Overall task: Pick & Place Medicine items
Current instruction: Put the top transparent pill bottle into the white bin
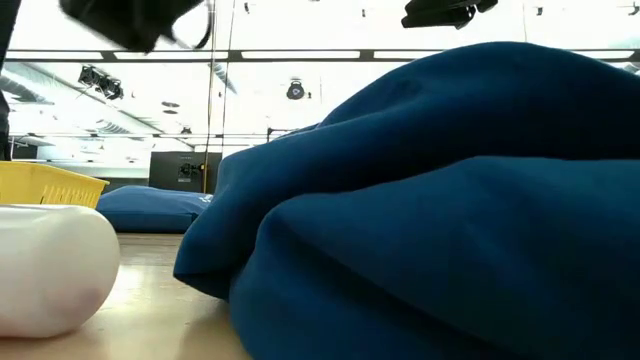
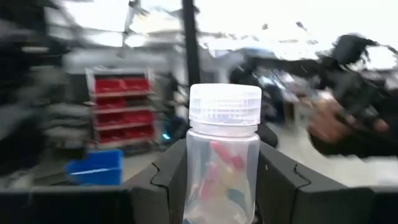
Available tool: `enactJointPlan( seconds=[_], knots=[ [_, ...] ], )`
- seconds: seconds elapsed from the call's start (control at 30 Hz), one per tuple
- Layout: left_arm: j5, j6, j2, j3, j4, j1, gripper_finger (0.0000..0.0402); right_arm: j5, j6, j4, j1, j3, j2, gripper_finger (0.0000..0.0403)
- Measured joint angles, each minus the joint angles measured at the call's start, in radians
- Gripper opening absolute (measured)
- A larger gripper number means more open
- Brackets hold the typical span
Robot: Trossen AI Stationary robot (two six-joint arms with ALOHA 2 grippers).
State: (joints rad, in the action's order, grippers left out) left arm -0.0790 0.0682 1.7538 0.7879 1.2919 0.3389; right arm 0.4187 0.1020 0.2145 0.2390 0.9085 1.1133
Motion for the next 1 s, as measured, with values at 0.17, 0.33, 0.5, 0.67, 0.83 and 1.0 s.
enactJointPlan(
  seconds=[0.17, 0.33, 0.5, 0.67, 0.83, 1.0],
  knots=[
    [0.133, -0.024, -0.018, -0.156, 0.057, -0.017, 0.0147, 0.0, 0.0, -0.001, 0.0, 0.0, 0.0, 0.0205],
    [0.23, -0.025, -0.06, -0.211, -0.121, -0.058, 0.0147, -0.064, -0.001, 0.006, -0.001, 0.001, 0.03, 0.0205],
    [0.262, -0.022, -0.075, -0.217, -0.219, -0.095, 0.0147, -0.139, -0.011, 0.002, -0.001, 0.002, 0.117, 0.0205],
    [0.317, -0.018, -0.075, -0.217, -0.307, -0.123, 0.0147, -0.154, -0.04, 0.01, -0.005, 0.038, 0.191, 0.0205],
    [0.372, -0.031, -0.075, -0.217, -0.359, -0.132, 0.0147, -0.18, -0.064, 0.029, -0.026, 0.071, 0.248, 0.0206],
    [0.396, -0.032, -0.075, -0.217, -0.383, -0.138, 0.0147, -0.216, -0.081, 0.02, -0.05, 0.077, 0.302, 0.0206]
  ],
)
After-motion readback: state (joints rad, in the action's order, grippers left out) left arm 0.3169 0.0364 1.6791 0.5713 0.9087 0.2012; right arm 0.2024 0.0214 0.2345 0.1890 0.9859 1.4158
